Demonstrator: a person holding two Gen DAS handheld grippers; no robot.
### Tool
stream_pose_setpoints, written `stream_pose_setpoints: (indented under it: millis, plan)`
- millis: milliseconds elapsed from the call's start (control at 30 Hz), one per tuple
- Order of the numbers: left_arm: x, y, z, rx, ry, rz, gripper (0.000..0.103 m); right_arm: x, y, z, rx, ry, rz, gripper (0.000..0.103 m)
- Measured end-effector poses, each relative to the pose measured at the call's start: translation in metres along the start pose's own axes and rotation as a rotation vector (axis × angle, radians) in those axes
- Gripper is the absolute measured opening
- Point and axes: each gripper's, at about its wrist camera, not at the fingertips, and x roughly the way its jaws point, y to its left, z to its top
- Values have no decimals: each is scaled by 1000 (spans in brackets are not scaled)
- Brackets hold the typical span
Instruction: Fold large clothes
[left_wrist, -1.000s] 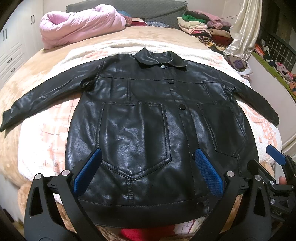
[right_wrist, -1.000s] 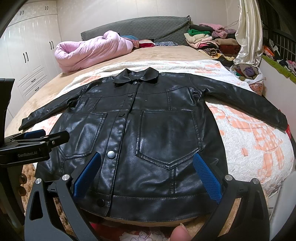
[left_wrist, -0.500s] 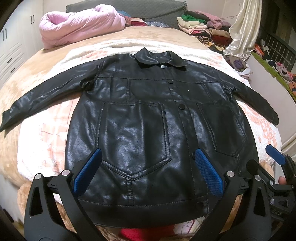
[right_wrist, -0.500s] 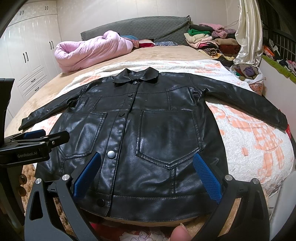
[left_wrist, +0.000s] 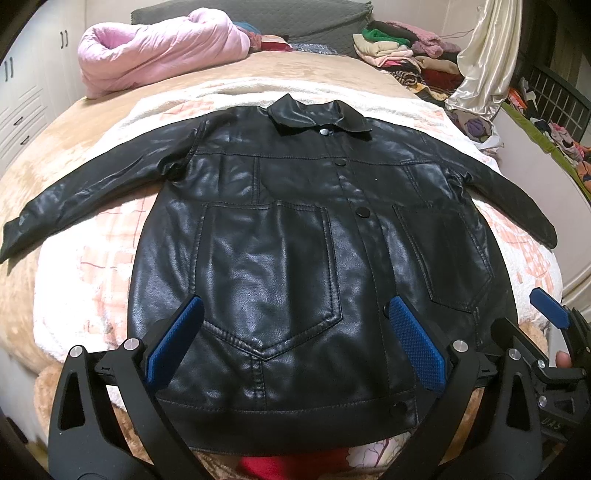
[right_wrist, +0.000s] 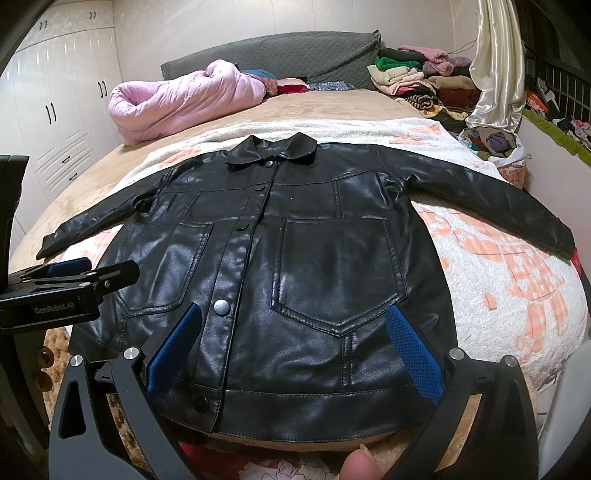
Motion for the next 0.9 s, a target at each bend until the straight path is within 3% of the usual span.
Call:
stream_pose_setpoints:
  millis: [467, 900]
  plan:
    - [11, -1, 11, 6, 10, 5, 94, 16, -14, 14, 36, 6, -3, 99]
    - [44, -9, 52, -2, 34, -2, 94, 45, -46, 44, 105, 16, -29, 99]
